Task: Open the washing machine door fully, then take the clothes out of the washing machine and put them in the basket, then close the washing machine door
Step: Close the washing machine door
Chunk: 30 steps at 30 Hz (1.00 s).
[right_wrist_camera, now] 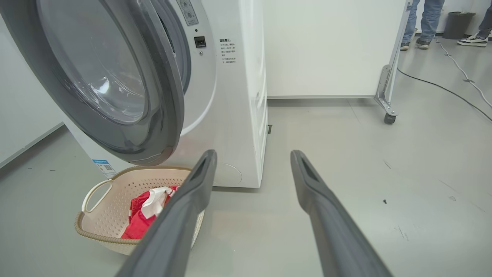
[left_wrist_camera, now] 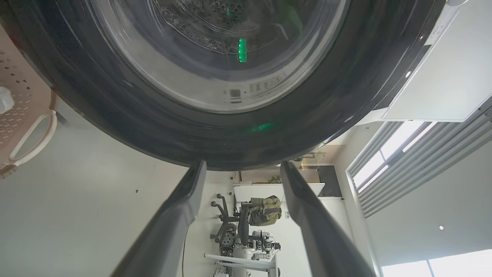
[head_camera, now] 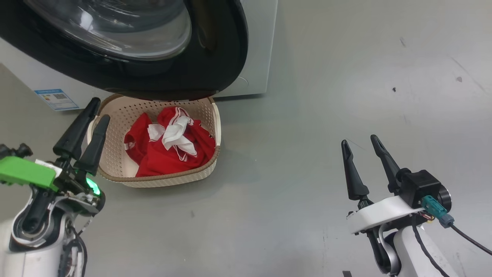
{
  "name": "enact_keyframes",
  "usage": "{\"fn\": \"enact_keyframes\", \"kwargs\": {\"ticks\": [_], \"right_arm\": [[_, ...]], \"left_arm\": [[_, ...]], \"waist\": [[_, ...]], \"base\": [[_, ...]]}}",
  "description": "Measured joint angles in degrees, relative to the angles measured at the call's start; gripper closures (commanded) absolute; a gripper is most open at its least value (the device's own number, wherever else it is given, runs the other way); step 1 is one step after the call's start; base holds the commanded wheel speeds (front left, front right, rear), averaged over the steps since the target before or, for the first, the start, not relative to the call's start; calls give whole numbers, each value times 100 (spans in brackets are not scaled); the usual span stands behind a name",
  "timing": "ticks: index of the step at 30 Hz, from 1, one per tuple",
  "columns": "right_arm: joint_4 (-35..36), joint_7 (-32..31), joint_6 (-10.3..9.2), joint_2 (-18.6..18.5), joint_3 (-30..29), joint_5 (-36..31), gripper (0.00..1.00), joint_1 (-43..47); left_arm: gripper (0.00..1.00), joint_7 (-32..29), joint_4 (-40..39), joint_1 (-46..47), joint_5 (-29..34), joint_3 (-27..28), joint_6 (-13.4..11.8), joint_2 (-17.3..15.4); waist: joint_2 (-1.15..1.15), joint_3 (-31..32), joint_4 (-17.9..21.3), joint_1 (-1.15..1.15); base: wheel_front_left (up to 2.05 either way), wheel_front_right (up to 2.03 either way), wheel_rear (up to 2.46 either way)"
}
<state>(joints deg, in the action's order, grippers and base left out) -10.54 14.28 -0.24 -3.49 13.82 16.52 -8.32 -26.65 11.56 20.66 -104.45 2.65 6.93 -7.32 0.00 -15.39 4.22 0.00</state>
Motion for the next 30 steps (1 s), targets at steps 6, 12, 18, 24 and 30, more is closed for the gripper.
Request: {"fn": "enact_keyframes", "kwargs": {"ticks": [6, 12, 18, 24, 30], "right_arm": [[-31, 0, -1, 0, -62, -14, 0, 150], [-53, 0, -43, -2, -100, -49, 0, 278], [-77, 0, -44, -7, -155, -111, 0, 399], [-71, -1, -48, -16, -209, -162, 0, 447], [-68, 0, -51, -27, -256, -204, 0, 548]], "left_arm": [[0, 341, -550, -577, 241, 205, 0, 303], [0, 691, -1085, -1273, 687, 153, 0, 442], [0, 1195, -1580, -1688, 1649, 52, 0, 423], [0, 1748, -1957, -1908, 2961, -250, 0, 245], [0, 2374, -2210, -1955, 4194, -531, 0, 24]], "waist": [[0, 219, -206, 0], [0, 427, -374, 0], [0, 600, -445, 0], [0, 758, -468, 0], [0, 958, -459, 0]], "base": [[0, 0, 0], [0, 0, 0], [0, 0, 0], [0, 0, 0], [0, 0, 0]]}}
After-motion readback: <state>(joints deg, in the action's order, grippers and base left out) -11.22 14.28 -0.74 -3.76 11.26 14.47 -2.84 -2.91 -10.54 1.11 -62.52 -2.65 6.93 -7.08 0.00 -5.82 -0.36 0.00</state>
